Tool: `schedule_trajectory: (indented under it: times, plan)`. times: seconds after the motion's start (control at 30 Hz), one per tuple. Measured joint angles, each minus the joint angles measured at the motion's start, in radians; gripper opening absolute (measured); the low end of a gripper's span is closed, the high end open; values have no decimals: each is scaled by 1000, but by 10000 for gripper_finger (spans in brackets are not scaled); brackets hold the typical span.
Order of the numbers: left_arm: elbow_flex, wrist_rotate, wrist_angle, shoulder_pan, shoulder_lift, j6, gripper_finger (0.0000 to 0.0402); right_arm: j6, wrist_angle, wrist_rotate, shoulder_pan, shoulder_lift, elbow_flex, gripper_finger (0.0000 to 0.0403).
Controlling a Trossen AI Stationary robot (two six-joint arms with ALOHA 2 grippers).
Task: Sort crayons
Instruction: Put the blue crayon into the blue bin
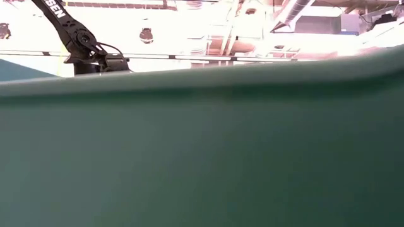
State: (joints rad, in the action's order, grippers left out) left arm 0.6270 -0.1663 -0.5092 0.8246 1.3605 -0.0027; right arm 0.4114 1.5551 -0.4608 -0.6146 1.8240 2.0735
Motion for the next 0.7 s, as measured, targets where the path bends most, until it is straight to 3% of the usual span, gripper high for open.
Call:
schedule_trajectory:
  times: [0.27, 0.7]
  plan:
    - [42, 6, -105, -10, 0, 105, 118, 3, 0, -20, -18, 0, 0, 159]
    - [72, 10, -247, -130, -1, 359, 118, 14, 0, -39, -19, 0, 0, 159]
